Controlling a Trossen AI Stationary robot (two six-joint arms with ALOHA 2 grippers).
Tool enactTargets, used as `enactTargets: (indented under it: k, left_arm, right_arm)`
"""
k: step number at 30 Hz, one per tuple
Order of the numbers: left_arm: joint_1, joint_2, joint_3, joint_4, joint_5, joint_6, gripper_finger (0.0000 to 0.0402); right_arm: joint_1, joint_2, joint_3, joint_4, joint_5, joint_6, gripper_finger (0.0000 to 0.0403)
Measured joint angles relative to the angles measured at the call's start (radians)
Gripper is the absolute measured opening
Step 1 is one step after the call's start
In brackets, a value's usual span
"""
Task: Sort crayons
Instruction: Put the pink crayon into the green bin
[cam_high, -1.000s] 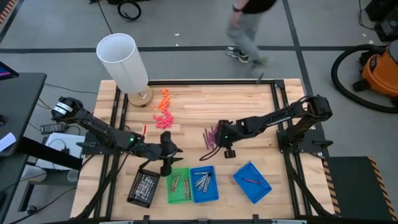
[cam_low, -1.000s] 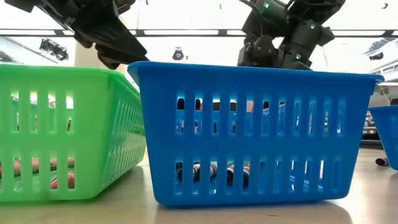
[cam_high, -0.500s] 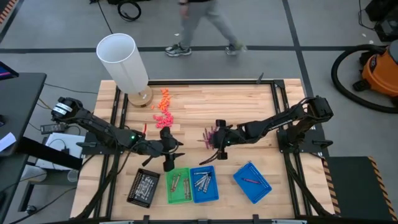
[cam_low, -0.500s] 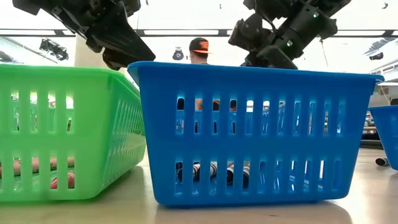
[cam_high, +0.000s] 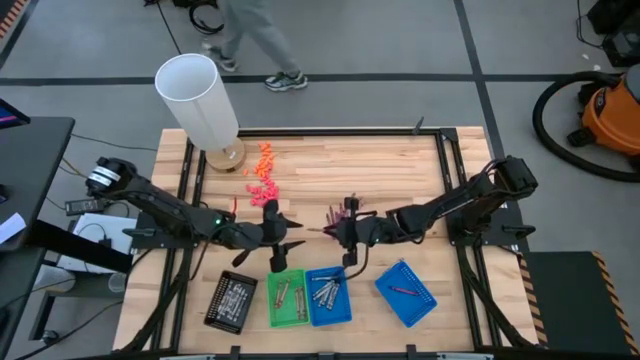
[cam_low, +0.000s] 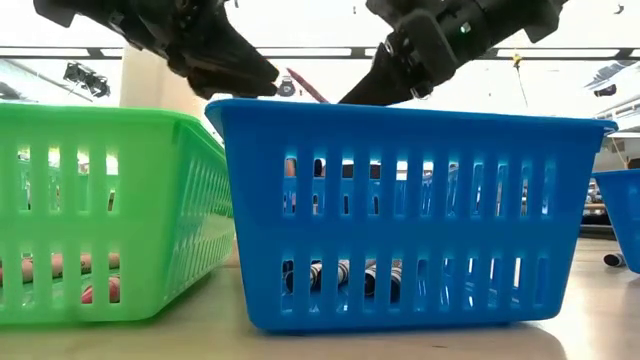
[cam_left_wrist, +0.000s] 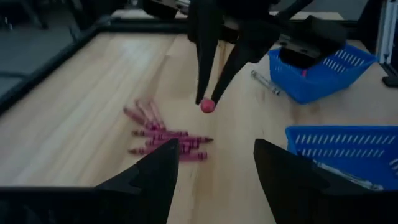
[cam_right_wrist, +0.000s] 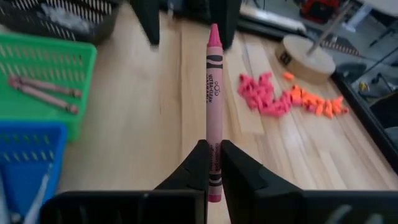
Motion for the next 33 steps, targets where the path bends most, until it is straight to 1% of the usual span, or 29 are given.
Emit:
enactTargets:
  k: [5, 9, 12, 15, 20, 33]
  left_arm:
    - [0.013, 0.02, 0.0, 0.088, 0.002, 0.074, 0.022]
    - [0.025, 0.02, 0.0, 0.138, 0.003, 0.08, 0.022]
    - [0.027, 0.02, 0.0, 0.185, 0.024, 0.103, 0.022]
    - [0.027, 0.022, 0.0, 0.214, 0.029, 0.118, 0.0212]
    - [0.027, 0.022, 0.0, 0.237, 0.029, 0.13, 0.0174]
    - [0.043, 0.022, 0.0, 0.239, 0.032, 0.11, 0.0043]
  right_arm:
    - [0.019, 0.0, 0.0, 0.071, 0.006, -0.018, 0.0035]
    - [0.024, 0.0, 0.0, 0.098, 0.007, -0.018, 0.0035]
    - [0.024, 0.0, 0.0, 0.115, 0.007, -0.017, 0.0035]
    - [0.024, 0.0, 0.0, 0.12, 0.006, -0.015, 0.0035]
    - [0.024, 0.0, 0.0, 0.128, 0.006, -0.002, 0.0035]
    - [0.024, 0.0, 0.0, 0.131, -0.001, 0.009, 0.0039]
